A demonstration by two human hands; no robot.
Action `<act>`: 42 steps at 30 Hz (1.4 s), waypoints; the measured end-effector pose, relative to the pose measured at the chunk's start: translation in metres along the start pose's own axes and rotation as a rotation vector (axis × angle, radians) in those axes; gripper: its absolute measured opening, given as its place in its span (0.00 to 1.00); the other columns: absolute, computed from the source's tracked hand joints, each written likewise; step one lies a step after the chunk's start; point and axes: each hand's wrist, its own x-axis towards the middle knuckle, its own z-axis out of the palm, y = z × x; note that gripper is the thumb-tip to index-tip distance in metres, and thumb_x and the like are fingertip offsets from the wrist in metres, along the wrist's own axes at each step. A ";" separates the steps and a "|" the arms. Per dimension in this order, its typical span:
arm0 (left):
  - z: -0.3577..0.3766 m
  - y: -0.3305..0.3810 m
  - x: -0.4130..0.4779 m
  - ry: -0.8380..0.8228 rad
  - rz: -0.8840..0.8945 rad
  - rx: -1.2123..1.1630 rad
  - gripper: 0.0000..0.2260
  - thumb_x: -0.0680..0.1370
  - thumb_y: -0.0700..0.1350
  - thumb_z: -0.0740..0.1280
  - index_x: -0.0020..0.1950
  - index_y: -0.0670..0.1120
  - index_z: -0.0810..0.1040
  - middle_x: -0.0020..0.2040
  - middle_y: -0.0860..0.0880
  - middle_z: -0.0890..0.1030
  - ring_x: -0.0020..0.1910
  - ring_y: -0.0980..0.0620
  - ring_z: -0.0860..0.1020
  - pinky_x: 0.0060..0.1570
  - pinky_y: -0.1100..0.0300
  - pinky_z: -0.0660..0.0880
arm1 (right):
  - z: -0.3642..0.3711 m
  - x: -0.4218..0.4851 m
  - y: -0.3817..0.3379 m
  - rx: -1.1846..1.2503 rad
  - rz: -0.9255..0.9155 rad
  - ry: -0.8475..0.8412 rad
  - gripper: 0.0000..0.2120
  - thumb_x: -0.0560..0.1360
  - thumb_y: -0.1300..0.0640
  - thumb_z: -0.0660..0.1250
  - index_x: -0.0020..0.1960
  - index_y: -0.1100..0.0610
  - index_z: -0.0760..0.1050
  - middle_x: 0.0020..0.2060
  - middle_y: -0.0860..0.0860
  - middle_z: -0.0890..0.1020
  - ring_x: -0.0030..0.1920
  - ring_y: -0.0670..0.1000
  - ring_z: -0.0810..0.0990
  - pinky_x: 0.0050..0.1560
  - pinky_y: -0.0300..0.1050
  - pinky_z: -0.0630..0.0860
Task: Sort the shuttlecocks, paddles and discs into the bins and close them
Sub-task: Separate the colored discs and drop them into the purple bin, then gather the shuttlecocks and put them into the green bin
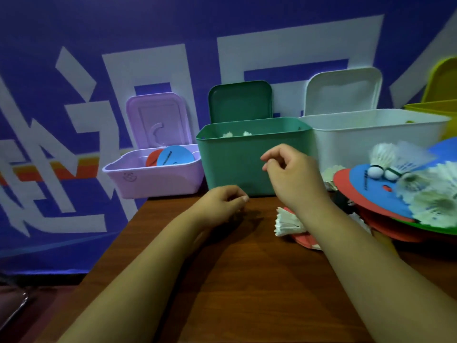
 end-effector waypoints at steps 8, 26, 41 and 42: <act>0.051 0.054 0.011 -0.192 0.015 0.042 0.27 0.74 0.69 0.72 0.65 0.55 0.77 0.55 0.56 0.82 0.52 0.57 0.82 0.57 0.56 0.80 | -0.088 -0.026 0.014 -0.229 0.199 0.043 0.11 0.76 0.56 0.62 0.47 0.44 0.82 0.38 0.46 0.86 0.37 0.49 0.84 0.43 0.52 0.83; 0.058 0.028 -0.009 0.039 0.090 -0.088 0.15 0.76 0.64 0.73 0.55 0.56 0.82 0.51 0.55 0.84 0.50 0.55 0.82 0.49 0.57 0.79 | -0.112 -0.113 0.050 -0.830 0.042 -0.193 0.10 0.80 0.56 0.69 0.58 0.59 0.83 0.70 0.46 0.64 0.56 0.54 0.81 0.55 0.53 0.80; 0.033 0.028 -0.012 0.473 0.149 -0.349 0.11 0.76 0.60 0.75 0.49 0.53 0.83 0.46 0.53 0.84 0.46 0.55 0.82 0.48 0.56 0.79 | -0.052 -0.078 0.013 -0.345 -0.283 0.027 0.03 0.81 0.56 0.70 0.53 0.53 0.81 0.52 0.44 0.70 0.42 0.38 0.74 0.47 0.30 0.70; 0.028 0.027 -0.012 0.540 0.155 -0.374 0.12 0.76 0.60 0.74 0.47 0.52 0.83 0.45 0.52 0.84 0.45 0.55 0.82 0.48 0.54 0.79 | -0.043 -0.072 0.011 -0.343 -0.277 0.009 0.03 0.81 0.55 0.70 0.53 0.53 0.81 0.51 0.44 0.71 0.42 0.38 0.74 0.46 0.30 0.69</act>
